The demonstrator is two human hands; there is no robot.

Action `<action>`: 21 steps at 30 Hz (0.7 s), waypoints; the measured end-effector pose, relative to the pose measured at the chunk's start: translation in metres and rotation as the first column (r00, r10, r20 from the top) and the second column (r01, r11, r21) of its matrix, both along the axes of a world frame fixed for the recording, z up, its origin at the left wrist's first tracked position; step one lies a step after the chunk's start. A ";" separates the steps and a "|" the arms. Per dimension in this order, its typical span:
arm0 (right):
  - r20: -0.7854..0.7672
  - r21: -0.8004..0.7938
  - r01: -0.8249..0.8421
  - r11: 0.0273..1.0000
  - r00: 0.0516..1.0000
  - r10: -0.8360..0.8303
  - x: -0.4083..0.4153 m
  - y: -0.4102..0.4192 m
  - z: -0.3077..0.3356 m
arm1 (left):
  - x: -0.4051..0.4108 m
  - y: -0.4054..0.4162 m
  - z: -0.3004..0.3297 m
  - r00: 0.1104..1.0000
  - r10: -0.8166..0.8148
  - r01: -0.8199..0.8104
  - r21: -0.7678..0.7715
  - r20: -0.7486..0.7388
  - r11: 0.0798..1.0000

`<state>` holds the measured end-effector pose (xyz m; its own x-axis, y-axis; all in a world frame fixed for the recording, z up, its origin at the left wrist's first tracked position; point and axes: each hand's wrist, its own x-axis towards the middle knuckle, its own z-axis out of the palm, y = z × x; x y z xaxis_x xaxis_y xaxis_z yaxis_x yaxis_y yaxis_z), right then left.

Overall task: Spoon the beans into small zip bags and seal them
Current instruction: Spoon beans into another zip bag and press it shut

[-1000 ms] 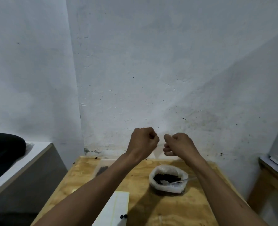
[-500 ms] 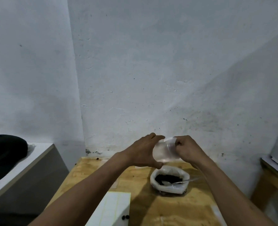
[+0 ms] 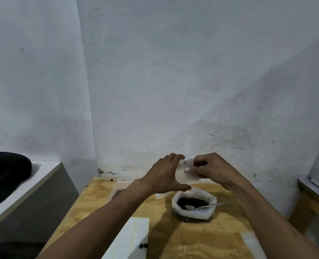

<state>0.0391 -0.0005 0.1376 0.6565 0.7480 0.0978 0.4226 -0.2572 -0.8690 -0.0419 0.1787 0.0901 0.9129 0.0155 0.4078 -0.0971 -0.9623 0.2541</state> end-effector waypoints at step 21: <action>-0.140 -0.159 0.419 0.894 0.887 -0.440 0.032 -0.053 -0.063 | 0.004 0.011 -0.038 0.937 0.091 -0.212 -0.341 -0.338 0.916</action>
